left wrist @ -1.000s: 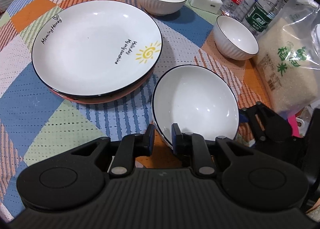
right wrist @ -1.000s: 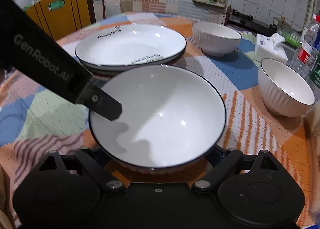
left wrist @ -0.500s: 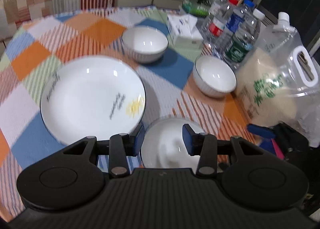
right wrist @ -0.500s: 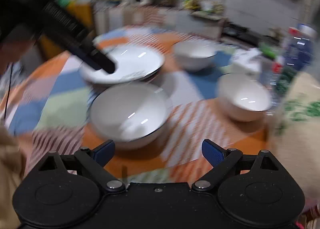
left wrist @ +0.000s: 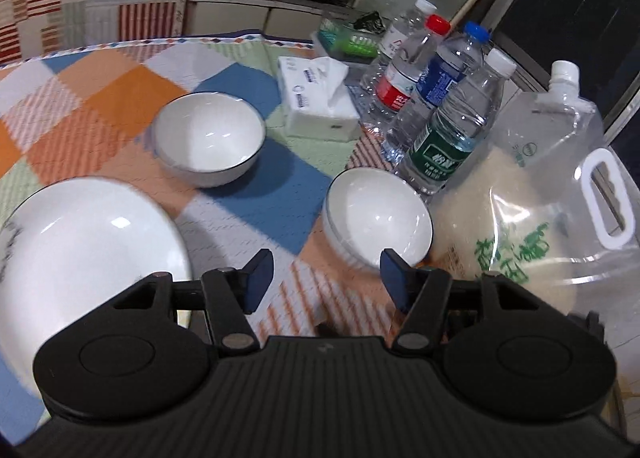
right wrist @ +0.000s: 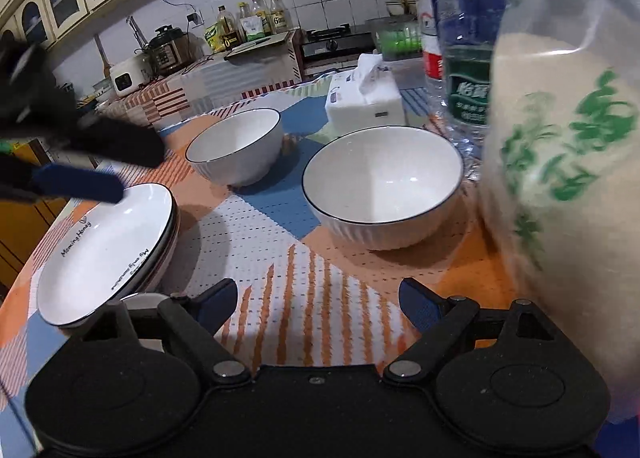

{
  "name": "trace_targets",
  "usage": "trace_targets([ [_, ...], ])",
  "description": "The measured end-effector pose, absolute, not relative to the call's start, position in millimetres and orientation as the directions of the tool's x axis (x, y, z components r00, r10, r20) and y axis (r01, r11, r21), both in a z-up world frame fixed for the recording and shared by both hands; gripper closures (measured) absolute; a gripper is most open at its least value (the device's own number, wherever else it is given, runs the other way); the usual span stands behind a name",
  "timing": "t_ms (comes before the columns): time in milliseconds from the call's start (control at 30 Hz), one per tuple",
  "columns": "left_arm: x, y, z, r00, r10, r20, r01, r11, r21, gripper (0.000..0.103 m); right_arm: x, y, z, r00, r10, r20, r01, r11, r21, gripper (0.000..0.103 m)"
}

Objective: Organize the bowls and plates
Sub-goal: 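Carry the white bowl with the left gripper toward another white bowl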

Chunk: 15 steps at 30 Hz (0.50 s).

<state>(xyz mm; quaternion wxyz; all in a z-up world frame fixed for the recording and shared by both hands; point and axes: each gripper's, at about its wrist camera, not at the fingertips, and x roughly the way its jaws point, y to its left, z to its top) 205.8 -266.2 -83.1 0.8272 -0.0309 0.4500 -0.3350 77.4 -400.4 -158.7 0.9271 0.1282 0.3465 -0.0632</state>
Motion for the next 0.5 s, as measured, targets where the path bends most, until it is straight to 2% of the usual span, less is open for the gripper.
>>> trace_targets([
  [267,237,-325,-124,0.363,-0.538,-0.761,0.528,0.792,-0.308,0.047,98,-412,-177,0.728,-0.107,-0.677,0.312,0.931,0.189,0.012],
  [333,242,-332,-134,0.366,-0.506,-0.781,0.514,0.809,-0.284,0.050,102,-411,-179,0.736,-0.128,-0.665,0.307,0.938,0.159,0.012],
  [500,249,-334,-148,0.348,-0.524,-0.778,0.498,0.806,-0.320,0.055,110,-405,-188,0.744,-0.184,-0.642,0.284,0.957,0.054,0.012],
])
